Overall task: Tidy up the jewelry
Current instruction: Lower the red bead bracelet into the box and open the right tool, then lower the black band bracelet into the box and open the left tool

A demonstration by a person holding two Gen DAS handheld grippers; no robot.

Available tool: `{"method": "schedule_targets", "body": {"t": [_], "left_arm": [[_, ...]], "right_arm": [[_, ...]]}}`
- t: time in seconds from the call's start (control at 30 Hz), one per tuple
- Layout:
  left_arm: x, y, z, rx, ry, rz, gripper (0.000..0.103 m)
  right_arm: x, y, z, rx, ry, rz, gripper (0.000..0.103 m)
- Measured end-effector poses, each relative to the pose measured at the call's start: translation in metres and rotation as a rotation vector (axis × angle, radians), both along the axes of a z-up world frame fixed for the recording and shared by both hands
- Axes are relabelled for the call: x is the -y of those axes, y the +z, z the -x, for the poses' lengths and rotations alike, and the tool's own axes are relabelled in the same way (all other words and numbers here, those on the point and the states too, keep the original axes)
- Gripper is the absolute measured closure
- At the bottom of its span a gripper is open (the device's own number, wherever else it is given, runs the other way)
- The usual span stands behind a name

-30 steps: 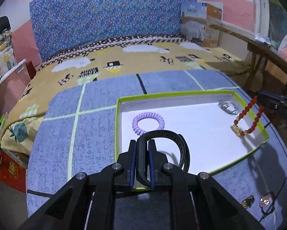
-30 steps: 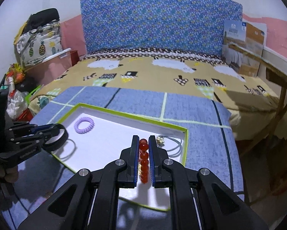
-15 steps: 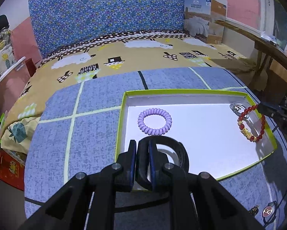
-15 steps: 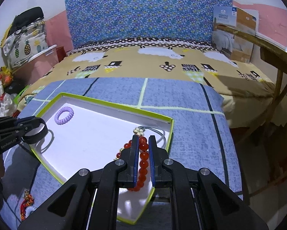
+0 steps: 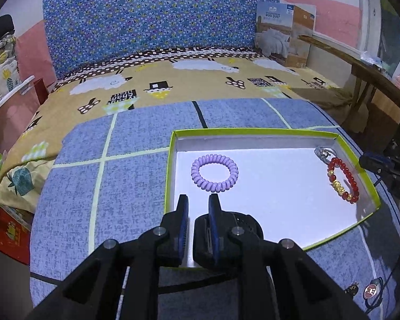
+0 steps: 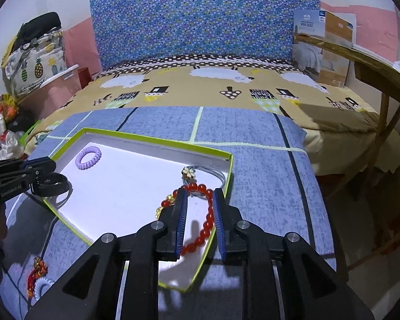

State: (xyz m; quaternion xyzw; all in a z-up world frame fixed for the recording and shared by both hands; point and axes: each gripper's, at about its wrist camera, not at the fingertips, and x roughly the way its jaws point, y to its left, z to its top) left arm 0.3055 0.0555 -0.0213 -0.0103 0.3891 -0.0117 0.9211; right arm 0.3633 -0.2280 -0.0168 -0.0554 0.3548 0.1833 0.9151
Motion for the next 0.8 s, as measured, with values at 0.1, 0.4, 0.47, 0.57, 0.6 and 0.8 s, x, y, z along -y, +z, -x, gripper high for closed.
{"method": "schedule_targets", "body": {"t": [0.1, 0.4, 0.47, 0.57, 0.6, 0.8], "left_arm": [[-0.002, -0.001, 0.006, 0.005, -0.003, 0.013, 0.085], [-0.003, 0.003, 0.018, 0.007, -0.013, 0.03, 0.085], [-0.003, 0.005, 0.013, 0.006, -0.01, 0.022, 0.085], [-0.001, 0.007, 0.007, 0.008, -0.013, 0.013, 0.085], [0.0, 0.008, 0.005, 0.01, -0.015, 0.007, 0.085], [0.007, 0.001, -0.006, 0.013, -0.021, -0.034, 0.085]], "right_arm": [[0.002, -0.001, 0.006, 0.001, -0.004, -0.002, 0.082], [0.012, -0.007, 0.016, -0.01, -0.015, 0.001, 0.082], [0.013, -0.005, 0.019, -0.005, -0.014, -0.003, 0.082], [0.013, -0.002, 0.024, 0.004, -0.011, -0.006, 0.082], [0.013, -0.001, 0.025, 0.006, -0.008, -0.008, 0.082], [0.011, 0.0, 0.032, 0.011, -0.002, -0.009, 0.082]]}}
